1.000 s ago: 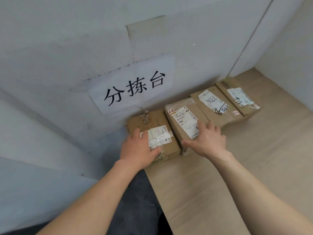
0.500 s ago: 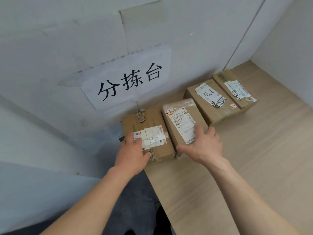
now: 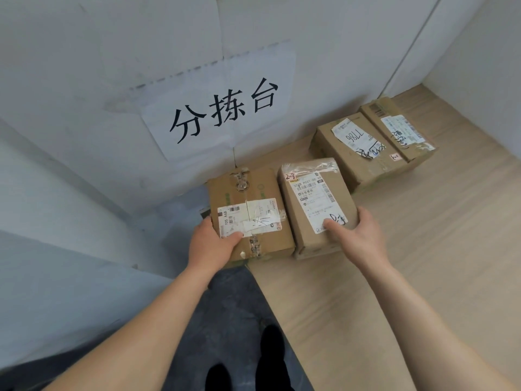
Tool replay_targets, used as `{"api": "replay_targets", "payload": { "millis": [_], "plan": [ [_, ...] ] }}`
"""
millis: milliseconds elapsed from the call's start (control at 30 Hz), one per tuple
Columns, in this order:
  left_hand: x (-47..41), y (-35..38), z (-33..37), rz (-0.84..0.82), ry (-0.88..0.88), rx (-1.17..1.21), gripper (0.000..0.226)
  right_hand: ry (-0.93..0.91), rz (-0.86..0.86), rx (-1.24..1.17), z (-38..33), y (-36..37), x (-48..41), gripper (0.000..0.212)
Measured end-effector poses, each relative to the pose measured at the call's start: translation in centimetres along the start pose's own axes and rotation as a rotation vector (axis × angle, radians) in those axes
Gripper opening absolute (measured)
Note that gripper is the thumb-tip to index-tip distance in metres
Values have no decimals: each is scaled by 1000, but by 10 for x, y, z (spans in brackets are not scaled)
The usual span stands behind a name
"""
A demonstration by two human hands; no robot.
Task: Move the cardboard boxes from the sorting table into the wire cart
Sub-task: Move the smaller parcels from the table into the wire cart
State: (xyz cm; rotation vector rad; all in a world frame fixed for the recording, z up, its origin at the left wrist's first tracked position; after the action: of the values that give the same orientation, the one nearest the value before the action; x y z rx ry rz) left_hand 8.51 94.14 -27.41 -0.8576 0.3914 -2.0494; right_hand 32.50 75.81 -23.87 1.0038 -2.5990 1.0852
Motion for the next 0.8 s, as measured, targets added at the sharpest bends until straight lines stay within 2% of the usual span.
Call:
{"api": "replay_targets", "payload": {
  "millis": [67, 167, 233, 333, 533, 700, 800],
  "plan": [
    [1, 2, -5, -24, -41, 132, 57, 20, -2, -184, 9, 1, -3, 36],
    [4, 6, -12, -120, -157, 430, 69, 106, -46, -452, 17, 4, -5, 53],
    [6, 9, -16, -180, -222, 541, 74, 150, -87, -538, 23, 6, -5, 54],
    [7, 10, -20, -200, -223, 579, 80, 179, -124, -579, 29, 8, -6, 56],
    [10, 7, -23, -156, -207, 627, 75, 185, -193, -661, 36, 8, -5, 27],
    [13, -2, -20, -168, -180, 651, 66, 164, -222, -713, 34, 5, 1, 58],
    [18, -10, -14, -175, -148, 664, 66, 120, -230, -764, 30, 0, 8, 52]
  ]
}}
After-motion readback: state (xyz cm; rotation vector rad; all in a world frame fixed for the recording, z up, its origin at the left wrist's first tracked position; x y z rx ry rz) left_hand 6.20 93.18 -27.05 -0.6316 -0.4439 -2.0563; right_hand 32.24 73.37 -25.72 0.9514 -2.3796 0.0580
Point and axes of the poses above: each hand's wrist, its own x-axis away from the middle knuckle, its own y-axis out of the palm, z = x × y, the point moved 2 cm from there along -x, towards the middle knuckle, and after that the axes turned 6 degrees about -z, right-handed, at the moved point
